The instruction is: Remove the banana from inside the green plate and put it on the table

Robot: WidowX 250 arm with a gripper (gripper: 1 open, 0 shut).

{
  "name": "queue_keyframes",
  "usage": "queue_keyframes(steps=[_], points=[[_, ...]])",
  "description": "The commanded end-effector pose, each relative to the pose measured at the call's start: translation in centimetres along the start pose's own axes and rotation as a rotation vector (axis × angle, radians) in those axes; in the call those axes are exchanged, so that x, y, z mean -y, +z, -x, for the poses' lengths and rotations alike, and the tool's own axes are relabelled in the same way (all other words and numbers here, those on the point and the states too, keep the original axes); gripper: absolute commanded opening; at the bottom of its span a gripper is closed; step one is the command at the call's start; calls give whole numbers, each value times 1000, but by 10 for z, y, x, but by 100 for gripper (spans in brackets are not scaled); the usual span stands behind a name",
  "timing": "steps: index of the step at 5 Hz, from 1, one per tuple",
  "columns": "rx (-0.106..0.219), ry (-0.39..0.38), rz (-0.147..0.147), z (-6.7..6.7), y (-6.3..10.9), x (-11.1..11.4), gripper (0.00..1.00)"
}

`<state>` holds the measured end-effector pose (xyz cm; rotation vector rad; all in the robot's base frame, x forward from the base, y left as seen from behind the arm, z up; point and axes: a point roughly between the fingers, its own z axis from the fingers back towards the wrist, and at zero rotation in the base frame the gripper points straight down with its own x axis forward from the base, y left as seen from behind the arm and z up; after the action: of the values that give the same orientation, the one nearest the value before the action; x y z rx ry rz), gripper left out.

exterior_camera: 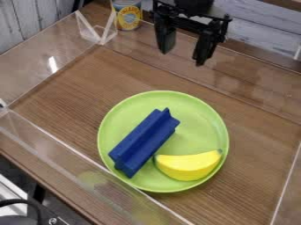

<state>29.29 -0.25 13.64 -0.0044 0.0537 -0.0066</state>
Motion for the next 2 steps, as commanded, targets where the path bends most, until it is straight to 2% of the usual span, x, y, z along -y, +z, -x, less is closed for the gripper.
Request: queue_keyframes(steps=[1, 2], points=[[-19, -59, 0, 7, -8, 5, 100], [0, -218, -6, 27, -15, 19, 100]])
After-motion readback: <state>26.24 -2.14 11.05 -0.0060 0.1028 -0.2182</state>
